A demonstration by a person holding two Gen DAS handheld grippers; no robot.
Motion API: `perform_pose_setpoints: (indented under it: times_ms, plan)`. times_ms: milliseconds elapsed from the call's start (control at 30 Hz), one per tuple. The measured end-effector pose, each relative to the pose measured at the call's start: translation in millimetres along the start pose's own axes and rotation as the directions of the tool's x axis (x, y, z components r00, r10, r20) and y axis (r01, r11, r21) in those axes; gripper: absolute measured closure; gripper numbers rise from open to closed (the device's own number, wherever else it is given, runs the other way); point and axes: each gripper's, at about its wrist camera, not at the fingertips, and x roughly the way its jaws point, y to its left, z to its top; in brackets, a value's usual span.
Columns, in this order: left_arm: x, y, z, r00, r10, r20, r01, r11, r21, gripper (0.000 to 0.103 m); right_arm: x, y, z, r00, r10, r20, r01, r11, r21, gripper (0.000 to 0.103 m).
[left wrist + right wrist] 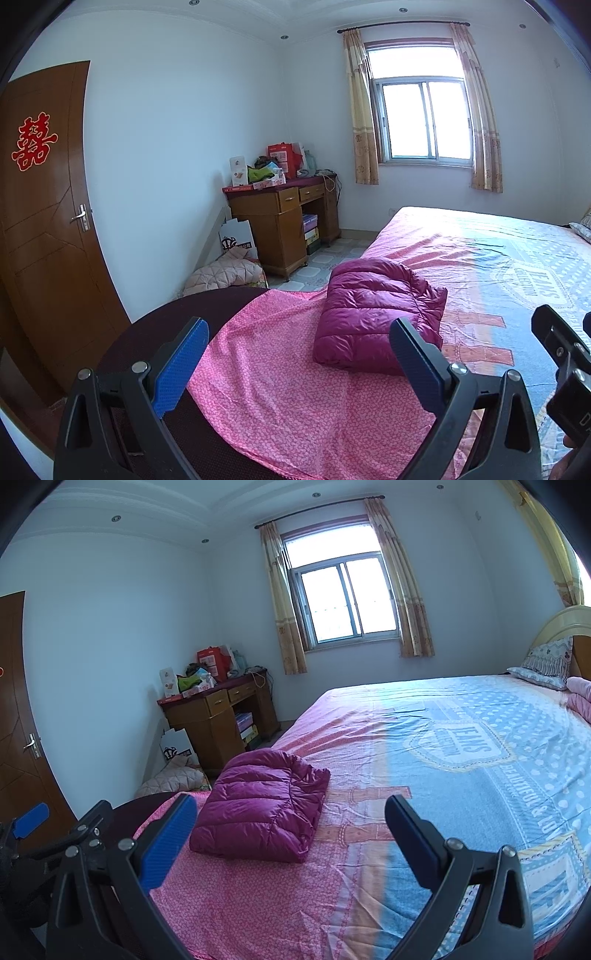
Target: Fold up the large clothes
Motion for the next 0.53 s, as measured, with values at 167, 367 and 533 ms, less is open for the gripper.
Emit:
perform_pose_setpoints:
  times_ms: [167, 367, 533]
  plan:
    - [15, 1, -4, 0.999, -0.013, -0.048, 0.013, 1.000, -0.009, 0.004, 2, -1, -1, 1.000, -0.001, -0.007, 0.001, 1.000, 0.004, 0.000]
    - [19, 0, -8, 0.999, -0.023, -0.024, 0.024, 1.000, 0.005, 0.004, 5, -3, -2, 1.000, 0.000, -0.022, 0.000, 1.000, 0.014, 0.000]
    - [26, 0, -9, 0.998, -0.031, -0.063, 0.031, 1.000, -0.002, 0.004, 8, -4, -5, 0.999, 0.001, -0.037, -0.001, 1.000, 0.018, 0.000]
